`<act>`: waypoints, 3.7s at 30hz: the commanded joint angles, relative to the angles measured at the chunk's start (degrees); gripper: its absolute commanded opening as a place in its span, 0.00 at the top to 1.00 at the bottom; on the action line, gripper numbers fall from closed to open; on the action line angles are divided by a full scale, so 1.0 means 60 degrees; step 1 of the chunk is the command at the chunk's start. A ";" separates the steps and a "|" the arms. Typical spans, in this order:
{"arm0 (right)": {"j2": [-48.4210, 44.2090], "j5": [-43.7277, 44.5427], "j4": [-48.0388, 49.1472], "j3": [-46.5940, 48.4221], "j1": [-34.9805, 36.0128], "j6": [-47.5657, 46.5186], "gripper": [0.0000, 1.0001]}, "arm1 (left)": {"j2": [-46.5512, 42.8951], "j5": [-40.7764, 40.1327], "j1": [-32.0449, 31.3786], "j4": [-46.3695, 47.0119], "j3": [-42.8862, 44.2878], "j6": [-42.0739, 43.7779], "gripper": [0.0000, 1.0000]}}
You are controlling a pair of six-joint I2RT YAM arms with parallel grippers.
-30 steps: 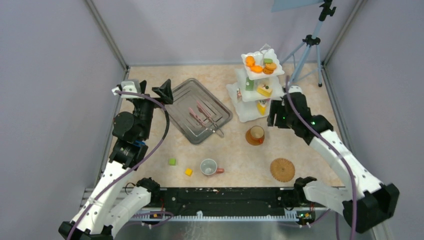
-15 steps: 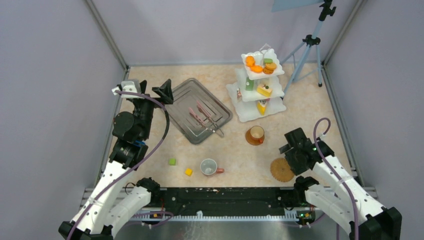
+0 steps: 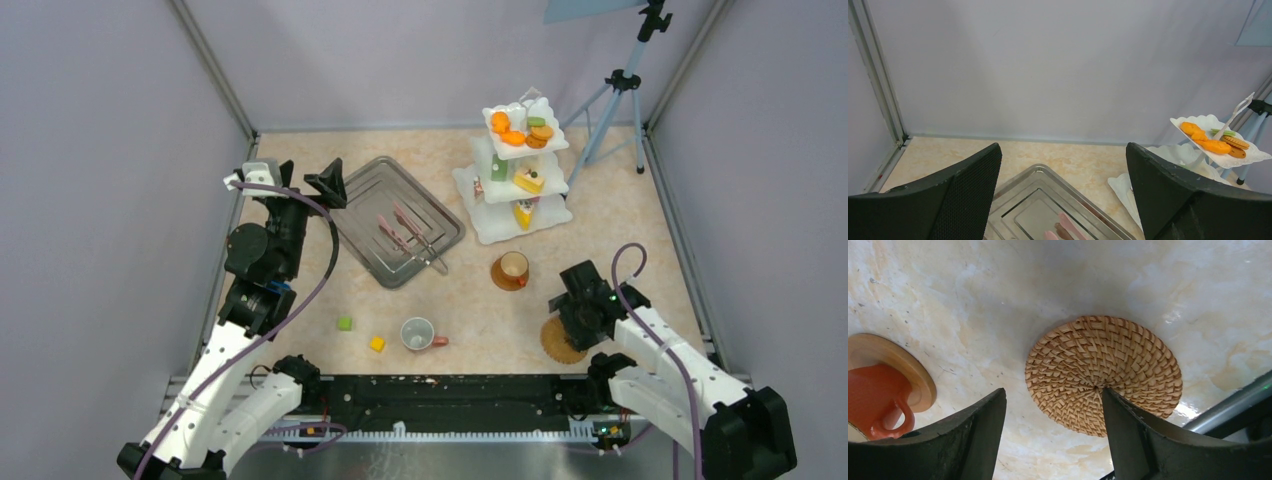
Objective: Serve the afternoon tea
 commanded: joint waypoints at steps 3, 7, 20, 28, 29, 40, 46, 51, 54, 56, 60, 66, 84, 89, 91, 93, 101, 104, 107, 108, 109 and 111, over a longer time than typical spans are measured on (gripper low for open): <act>0.0171 -0.0081 0.0922 -0.0370 -0.0053 0.0358 0.31 | -0.0123 0.0047 0.0000 0.0192 0.0233 -0.0067 0.01; 0.0350 0.0137 0.1339 -0.0698 -0.0053 0.0510 0.32 | -0.0119 0.0072 -0.0005 0.0185 0.0228 -0.0081 0.01; 0.3106 0.1550 0.4200 0.0647 -0.1716 -0.1427 0.32 | -0.0126 0.0033 -0.0007 0.0189 0.0239 -0.0070 0.01; 0.5744 0.0552 0.5430 0.2018 -0.2273 -0.2502 0.36 | -0.0100 -0.0018 -0.0003 0.0187 0.0235 -0.0038 0.01; 0.5913 0.0564 0.5452 0.2162 -0.2269 -0.2542 0.36 | -0.0084 -0.0018 -0.0007 0.0187 0.0237 -0.0038 0.01; 0.6403 0.0611 0.6108 0.2359 -0.2458 -0.2722 0.37 | -0.0105 -0.0010 0.0000 0.0191 0.0249 -0.0027 0.01; 0.5061 0.0156 0.6339 0.2751 -0.2468 -0.3933 0.33 | -0.0099 -0.0004 -0.0007 0.0176 0.0244 -0.0049 0.01; 0.2031 0.0506 0.5467 0.3206 -0.2465 -0.5543 0.27 | -0.0103 0.0032 -0.0003 0.0176 0.0257 -0.0067 0.01; 0.0383 -0.2351 0.6644 0.2546 -0.2458 -0.8502 0.25 | -0.0123 0.0026 0.0000 0.0174 0.0258 -0.0067 0.01; -0.0443 -0.6312 0.7884 0.1947 -0.2411 -1.0665 0.16 | -0.0131 0.0032 -0.0006 0.0170 0.0258 -0.0089 0.01; -0.0974 -0.7942 0.7245 0.2078 -0.1512 -1.2135 0.08 | -0.0065 0.0117 0.0004 0.0173 0.0265 -0.0133 0.01; -0.0436 -0.5303 0.6461 0.2268 0.2486 -1.4668 0.06 | -0.0084 0.0056 -0.0007 0.0163 0.0229 -0.0113 0.01; 0.5240 -0.4867 0.9292 0.2032 0.6867 -1.7379 0.20 | -0.0139 -0.0109 -0.0005 0.0188 0.0228 -0.0020 0.01; 0.6209 -0.4804 0.9814 0.2162 0.7241 -1.7010 0.25 | -0.0126 -0.0114 -0.0004 0.0181 0.0232 -0.0009 0.01; 0.6251 -0.4443 0.9935 0.2133 0.7278 -1.6899 0.26 | -0.0110 -0.0096 -0.0005 0.0191 0.0227 -0.0009 0.01; 0.6239 -0.4237 1.0164 0.2096 0.7271 -1.6791 0.27 | -0.0108 -0.0087 0.0002 0.0186 0.0235 -0.0020 0.01; 0.6706 -0.3861 1.1189 0.2410 0.7641 -1.5993 0.50 | -0.0107 -0.0100 0.0000 0.0170 0.0235 -0.0020 0.01; 0.6512 -0.3628 1.1131 0.2444 0.7656 -1.5946 0.69 | -0.0096 -0.0082 -0.0002 0.0175 0.0234 -0.0023 0.01; 0.5841 -0.3327 1.0833 0.2327 0.7653 -1.6156 0.82 | -0.0105 -0.0056 -0.0003 0.0177 0.0239 -0.0038 0.01; 0.5497 -0.3166 1.0762 0.2244 0.7653 -1.6196 0.85 | -0.0104 -0.0049 0.0004 0.0177 0.0229 -0.0038 0.01; 0.5100 -0.2988 1.0691 0.2110 0.7644 -1.6278 0.87 | -0.0108 -0.0055 0.0003 0.0177 0.0235 -0.0038 0.01; 0.3970 -0.2539 1.0442 0.1869 0.7611 -1.6510 0.98 | -0.0101 -0.0051 -0.0002 0.0177 0.0239 -0.0038 0.01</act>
